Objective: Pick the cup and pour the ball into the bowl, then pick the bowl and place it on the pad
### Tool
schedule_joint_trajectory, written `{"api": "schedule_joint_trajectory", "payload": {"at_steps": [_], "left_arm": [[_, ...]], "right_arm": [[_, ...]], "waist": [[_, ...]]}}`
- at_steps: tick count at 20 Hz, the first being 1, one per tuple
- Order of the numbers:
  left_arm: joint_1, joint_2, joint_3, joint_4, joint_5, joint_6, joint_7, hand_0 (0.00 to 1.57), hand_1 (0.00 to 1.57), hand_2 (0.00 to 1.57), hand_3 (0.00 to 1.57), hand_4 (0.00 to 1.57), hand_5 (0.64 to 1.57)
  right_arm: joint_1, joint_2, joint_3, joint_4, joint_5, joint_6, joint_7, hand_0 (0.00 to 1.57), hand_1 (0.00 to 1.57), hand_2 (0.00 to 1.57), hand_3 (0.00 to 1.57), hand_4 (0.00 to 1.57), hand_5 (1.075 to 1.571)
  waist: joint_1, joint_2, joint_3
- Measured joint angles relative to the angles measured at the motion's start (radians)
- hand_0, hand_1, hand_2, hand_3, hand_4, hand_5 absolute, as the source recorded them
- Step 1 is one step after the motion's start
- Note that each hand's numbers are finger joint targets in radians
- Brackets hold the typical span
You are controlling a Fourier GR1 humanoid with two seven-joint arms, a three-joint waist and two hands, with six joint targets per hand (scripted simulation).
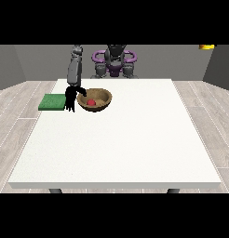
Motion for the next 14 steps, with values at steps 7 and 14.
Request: {"api": "schedule_joint_trajectory", "payload": {"at_steps": [7,14], "left_arm": [[0.011,0.048,0.034,0.024,0.035,-0.030,-0.010,0.00,0.00,0.00,0.00,1.02,1.535],[-0.019,0.070,0.049,-0.004,0.081,-0.043,0.018,0.00,0.00,0.00,0.00,1.09,1.514]], "right_arm": [[-0.050,0.052,0.019,0.001,0.008,-0.081,0.004,0.88,0.88,0.58,0.00,0.61,1.514],[0.006,-0.033,0.009,0.001,0.048,-0.193,0.011,1.57,1.57,1.57,1.53,0.93,1.511]], "waist": [[-0.002,0.003,-0.0035],[0.035,0.027,-0.0262]]}}
